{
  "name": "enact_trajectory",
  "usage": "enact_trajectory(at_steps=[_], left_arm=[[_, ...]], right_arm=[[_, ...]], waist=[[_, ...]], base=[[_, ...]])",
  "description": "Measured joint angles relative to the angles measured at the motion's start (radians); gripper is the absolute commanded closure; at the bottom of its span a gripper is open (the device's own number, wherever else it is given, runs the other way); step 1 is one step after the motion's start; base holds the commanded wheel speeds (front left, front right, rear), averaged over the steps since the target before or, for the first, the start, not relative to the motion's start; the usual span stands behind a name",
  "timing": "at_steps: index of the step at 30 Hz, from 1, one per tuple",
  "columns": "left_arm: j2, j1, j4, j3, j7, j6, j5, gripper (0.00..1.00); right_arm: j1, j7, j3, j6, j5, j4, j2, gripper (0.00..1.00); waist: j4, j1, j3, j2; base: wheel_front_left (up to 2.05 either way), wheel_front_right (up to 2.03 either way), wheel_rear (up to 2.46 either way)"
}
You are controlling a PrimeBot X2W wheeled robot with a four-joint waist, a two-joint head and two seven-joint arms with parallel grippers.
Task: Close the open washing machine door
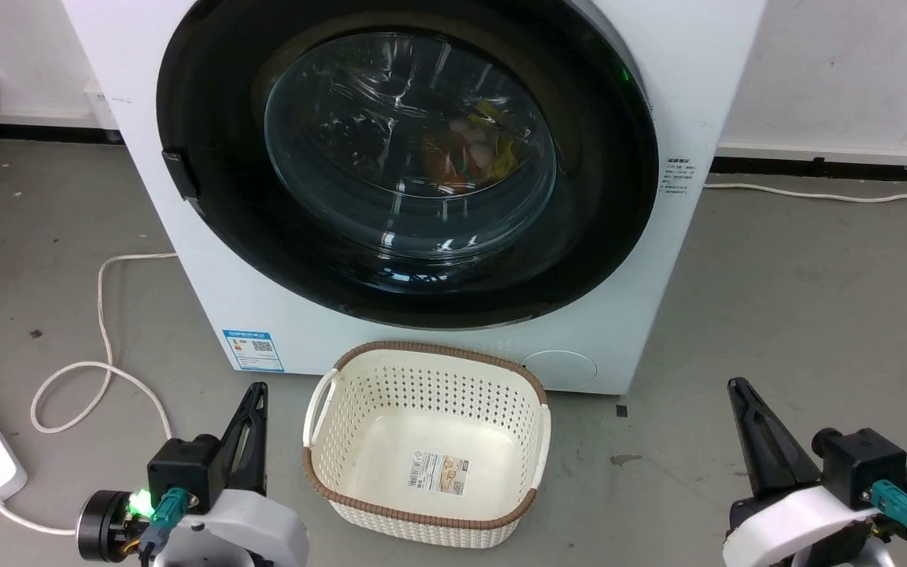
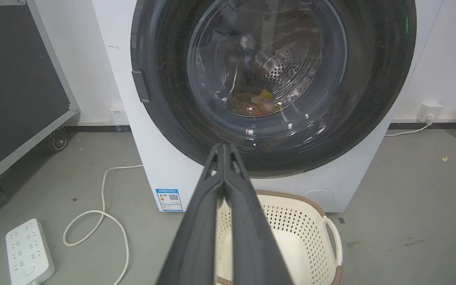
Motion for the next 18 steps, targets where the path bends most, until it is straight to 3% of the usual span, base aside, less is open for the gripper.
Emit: enact_trajectory(at_steps=[18], left_arm=[[-0.007, 0.009, -0.032, 0.004, 0.039, 0.02, 0.018, 1.0]], right_arm=[[0.0, 0.042, 0.004, 0.0, -0.021, -0.019, 0.0, 1.0]], waist=[[0.008, 0.0, 0.003, 0.0]], base=[[0.0, 0.0, 0.0]])
